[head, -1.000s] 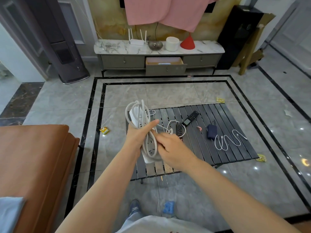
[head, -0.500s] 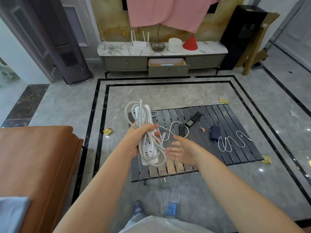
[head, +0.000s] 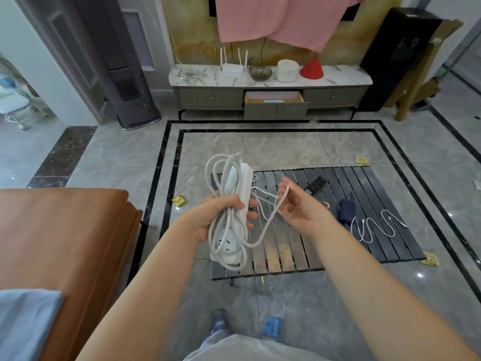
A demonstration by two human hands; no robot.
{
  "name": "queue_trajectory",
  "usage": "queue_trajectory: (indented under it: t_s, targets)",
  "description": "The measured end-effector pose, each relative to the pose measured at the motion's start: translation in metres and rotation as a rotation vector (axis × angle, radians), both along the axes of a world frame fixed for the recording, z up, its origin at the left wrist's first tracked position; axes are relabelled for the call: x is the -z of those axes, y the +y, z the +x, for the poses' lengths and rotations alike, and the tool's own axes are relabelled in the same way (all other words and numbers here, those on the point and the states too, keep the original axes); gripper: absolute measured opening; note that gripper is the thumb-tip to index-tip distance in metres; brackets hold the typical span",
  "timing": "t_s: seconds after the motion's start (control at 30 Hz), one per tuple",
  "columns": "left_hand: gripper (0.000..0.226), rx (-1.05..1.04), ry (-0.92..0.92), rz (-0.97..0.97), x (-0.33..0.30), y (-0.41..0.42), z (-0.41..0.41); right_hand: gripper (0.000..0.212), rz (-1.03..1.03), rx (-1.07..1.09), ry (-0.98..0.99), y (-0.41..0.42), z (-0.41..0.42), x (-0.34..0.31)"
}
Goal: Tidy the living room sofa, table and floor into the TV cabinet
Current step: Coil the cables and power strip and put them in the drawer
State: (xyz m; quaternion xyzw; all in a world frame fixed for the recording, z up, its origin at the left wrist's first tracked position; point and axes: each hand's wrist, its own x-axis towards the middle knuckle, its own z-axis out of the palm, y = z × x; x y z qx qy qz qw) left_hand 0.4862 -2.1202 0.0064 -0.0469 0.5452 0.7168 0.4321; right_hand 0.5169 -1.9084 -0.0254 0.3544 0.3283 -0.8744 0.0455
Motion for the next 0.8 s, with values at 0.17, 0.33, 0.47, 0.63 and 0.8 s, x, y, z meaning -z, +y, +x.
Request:
queue_trajectory:
  t_s: [0.17,0.33,0.47,0.63,0.8]
  targets:
    - [0.027,0.056,0.173,-0.072,0.0,0.012,0.0,0.018,0.236,-0.139,0.221,-0.007,0.003,-0.048]
    - [0.027,0.104,0.245,-0.058,-0.004,0.029,0.004,0.011,0.454,-0.109,0.278,-0.025,0.007,-0.067]
    - [0.037,0.002,0.322,-0.083,0.005,0.039,0.006,0.004,0.527,-0.055,0.296,-0.035,0.012,-0.076]
    - [0.018,-0.372,0.445,-0.118,0.017,0.049,0.01,0.002,0.467,-0.1,0.294,-0.057,0.02,-0.088]
    - [0.015,-0.47,0.632,-0.112,0.014,0.046,0.008,0.009,0.245,-0.129,0.328,-0.056,0.021,-0.095]
